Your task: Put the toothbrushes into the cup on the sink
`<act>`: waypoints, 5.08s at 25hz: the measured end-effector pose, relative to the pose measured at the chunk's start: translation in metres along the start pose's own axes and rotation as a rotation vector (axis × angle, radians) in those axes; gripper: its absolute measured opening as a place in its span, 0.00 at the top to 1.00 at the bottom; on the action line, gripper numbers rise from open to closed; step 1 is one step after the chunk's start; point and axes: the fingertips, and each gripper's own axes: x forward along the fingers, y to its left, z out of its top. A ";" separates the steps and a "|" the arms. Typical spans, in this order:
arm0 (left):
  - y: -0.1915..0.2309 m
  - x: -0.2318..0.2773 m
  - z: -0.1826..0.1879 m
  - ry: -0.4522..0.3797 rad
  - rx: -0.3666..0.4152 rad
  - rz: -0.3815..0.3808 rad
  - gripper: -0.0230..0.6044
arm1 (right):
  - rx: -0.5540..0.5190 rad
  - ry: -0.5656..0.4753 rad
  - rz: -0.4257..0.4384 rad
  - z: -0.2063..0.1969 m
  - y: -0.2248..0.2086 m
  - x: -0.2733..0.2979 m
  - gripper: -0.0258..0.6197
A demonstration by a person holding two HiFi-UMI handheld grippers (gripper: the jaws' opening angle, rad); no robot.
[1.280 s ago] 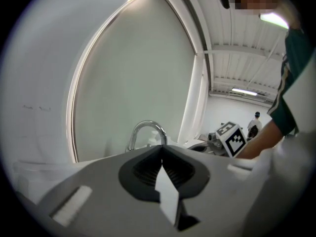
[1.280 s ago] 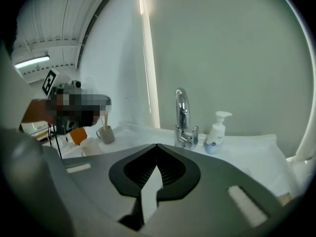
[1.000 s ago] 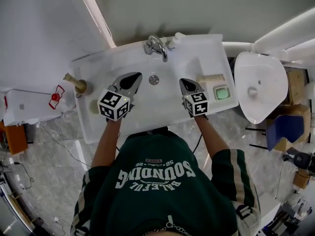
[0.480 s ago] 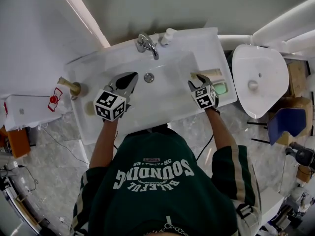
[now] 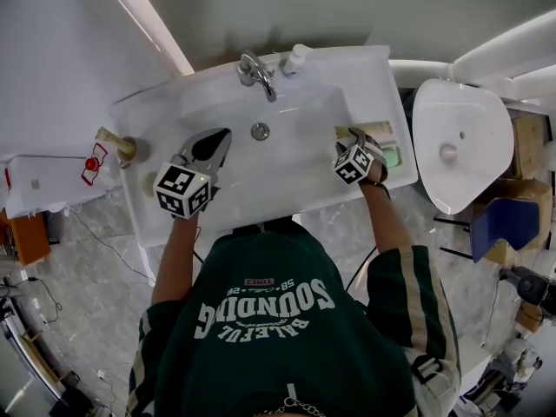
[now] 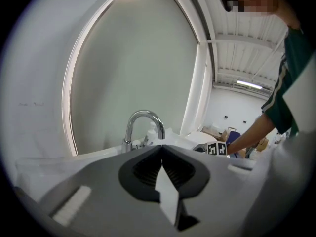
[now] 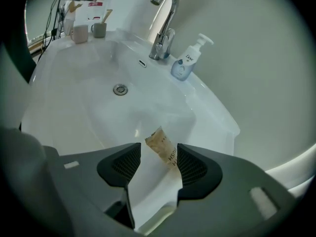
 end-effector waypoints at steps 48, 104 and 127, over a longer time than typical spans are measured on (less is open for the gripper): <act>0.079 -0.164 -0.030 -0.138 -0.131 0.363 0.88 | -0.066 -0.567 0.232 0.306 0.127 -0.075 0.93; 0.102 -0.351 -0.126 -0.201 -0.311 0.678 0.88 | -0.118 -0.875 0.839 0.508 0.361 -0.177 0.93; 0.059 -0.271 -0.115 -0.148 -0.269 0.499 0.88 | 0.038 -0.949 0.926 0.490 0.298 -0.236 0.79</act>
